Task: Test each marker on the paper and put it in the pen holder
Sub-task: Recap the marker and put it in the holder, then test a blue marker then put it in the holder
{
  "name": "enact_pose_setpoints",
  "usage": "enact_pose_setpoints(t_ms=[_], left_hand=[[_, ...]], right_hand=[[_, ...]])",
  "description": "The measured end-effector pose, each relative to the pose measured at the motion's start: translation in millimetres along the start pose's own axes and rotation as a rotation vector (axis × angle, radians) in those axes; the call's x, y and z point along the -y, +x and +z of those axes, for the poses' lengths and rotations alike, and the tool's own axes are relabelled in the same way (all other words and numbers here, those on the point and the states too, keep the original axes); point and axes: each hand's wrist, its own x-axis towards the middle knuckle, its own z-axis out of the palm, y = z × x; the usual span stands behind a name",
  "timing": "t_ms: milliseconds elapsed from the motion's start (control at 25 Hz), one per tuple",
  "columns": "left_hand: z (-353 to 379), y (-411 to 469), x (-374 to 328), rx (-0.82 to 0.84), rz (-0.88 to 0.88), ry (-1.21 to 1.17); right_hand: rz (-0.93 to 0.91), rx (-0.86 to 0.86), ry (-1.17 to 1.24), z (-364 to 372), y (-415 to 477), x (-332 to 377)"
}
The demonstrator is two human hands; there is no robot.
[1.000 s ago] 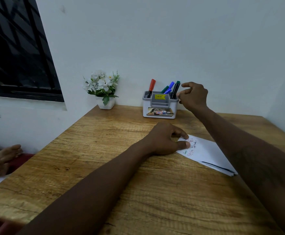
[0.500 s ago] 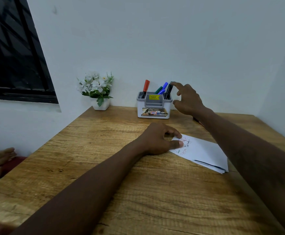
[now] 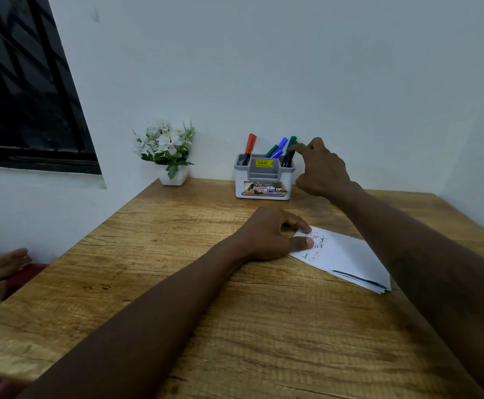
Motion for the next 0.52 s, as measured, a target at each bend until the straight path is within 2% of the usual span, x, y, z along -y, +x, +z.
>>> enact_pose_setpoints(t_ms=[280, 520], left_hand=[[1, 1, 2, -0.001, -0.006, -0.007], [1, 1, 3, -0.005, 0.008, -0.011]], right_hand=[[0.083, -0.031, 0.175, -5, -18, -12], [0.155, -0.038, 0.285, -21, -59, -49]])
